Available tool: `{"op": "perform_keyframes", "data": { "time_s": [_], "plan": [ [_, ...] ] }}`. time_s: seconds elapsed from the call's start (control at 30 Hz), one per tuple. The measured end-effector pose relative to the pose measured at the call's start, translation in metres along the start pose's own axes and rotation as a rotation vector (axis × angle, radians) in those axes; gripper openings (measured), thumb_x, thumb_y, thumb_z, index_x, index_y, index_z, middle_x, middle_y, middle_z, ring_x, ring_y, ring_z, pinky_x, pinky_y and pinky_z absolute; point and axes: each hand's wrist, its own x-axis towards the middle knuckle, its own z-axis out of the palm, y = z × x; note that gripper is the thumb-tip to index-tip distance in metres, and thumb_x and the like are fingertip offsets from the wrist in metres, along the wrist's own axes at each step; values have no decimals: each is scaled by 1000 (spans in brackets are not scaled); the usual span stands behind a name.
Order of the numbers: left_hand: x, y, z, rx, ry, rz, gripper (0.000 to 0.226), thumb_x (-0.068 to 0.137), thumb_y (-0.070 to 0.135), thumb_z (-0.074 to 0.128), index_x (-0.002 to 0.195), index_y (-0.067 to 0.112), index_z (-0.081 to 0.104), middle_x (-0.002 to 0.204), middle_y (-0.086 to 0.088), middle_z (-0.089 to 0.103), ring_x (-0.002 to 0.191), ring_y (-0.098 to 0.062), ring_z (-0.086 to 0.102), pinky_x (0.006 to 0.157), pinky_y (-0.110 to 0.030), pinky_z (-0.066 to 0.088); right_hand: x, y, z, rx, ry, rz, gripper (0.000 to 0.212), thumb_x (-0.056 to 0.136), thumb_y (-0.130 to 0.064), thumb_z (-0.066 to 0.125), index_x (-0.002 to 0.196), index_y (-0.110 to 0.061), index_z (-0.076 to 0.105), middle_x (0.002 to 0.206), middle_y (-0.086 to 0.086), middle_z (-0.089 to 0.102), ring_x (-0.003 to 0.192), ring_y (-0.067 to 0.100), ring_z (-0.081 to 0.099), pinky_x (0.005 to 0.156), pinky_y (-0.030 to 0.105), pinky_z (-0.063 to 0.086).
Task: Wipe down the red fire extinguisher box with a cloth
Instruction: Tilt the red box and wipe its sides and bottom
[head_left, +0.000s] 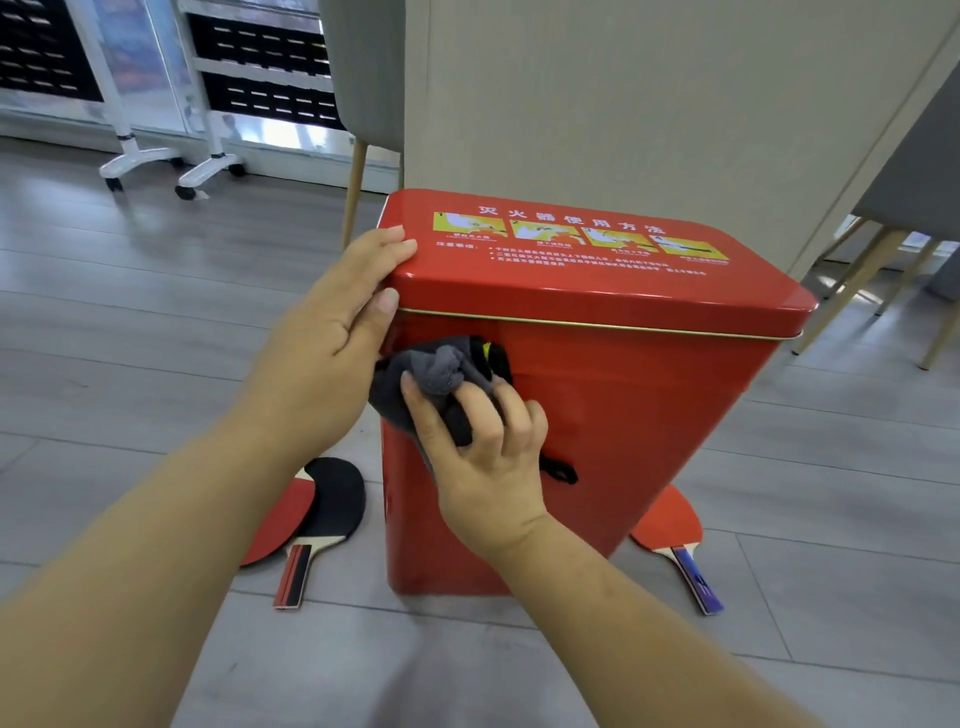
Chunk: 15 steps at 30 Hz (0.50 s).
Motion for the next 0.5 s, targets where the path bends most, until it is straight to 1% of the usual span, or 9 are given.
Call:
{"op": "perform_keyframes", "data": {
  "time_s": [0.07,0.1,0.17,0.2,0.23,0.27,0.37,0.4,0.5],
  "plan": [
    [-4,-1,5,24,11,13,45,98,28,36,141,40,32,147,31,24,136,-4,34,110,-39,36,-12,14,-4,-9,-25,-30,42,93,-17,48,133,-32,45,120,3,33,114,29,40,88,48,40],
    [-7,-2,9,45,24,22,49,99,25,37,143,42,25,150,29,19,138,-7,33,112,-34,32,-19,22,-6,-23,-37,-31,46,92,-17,50,135,-32,44,120,4,33,115,29,40,88,48,41],
    [-15,-5,19,67,68,18,57,100,23,37,145,45,9,155,22,11,141,-9,29,111,-15,23,-33,41,-12,-59,-53,-5,60,86,-17,61,139,-31,37,120,5,33,117,30,39,88,49,41],
    [-18,-6,24,82,93,2,60,99,25,37,146,43,3,157,18,11,141,-8,28,107,-7,22,-38,50,-16,-70,-58,12,68,82,-17,66,141,-30,34,120,6,33,117,31,39,88,49,41],
    [-21,-6,30,99,118,-23,62,99,27,36,148,40,-1,157,15,13,140,-6,29,102,-3,23,-42,61,-19,-75,-57,30,72,80,-17,69,141,-29,32,120,7,33,117,32,39,88,49,42],
    [-25,-6,36,111,147,-47,63,99,29,36,148,38,-3,157,13,17,138,-5,30,101,-6,26,-46,70,-24,-71,-50,53,70,82,-16,68,141,-27,33,120,9,33,116,33,40,89,50,43],
    [-33,-7,52,73,211,-112,67,97,33,38,148,37,-6,155,14,24,138,-2,29,107,-26,31,-55,100,-38,1,-36,151,42,96,-21,50,137,-17,40,120,12,33,111,37,42,94,49,42],
    [-37,-8,57,53,227,-134,68,96,34,40,148,37,-4,154,16,25,138,-2,30,107,-28,31,-59,110,-41,12,-29,182,40,97,-20,47,136,-14,40,121,13,32,110,37,41,95,48,40],
    [-44,-16,67,-33,277,-199,66,92,37,45,149,33,12,151,15,33,136,-4,35,111,-36,33,-74,133,-47,16,-38,276,50,94,-17,49,139,-14,26,125,14,28,112,35,37,99,43,38]
  ]
}}
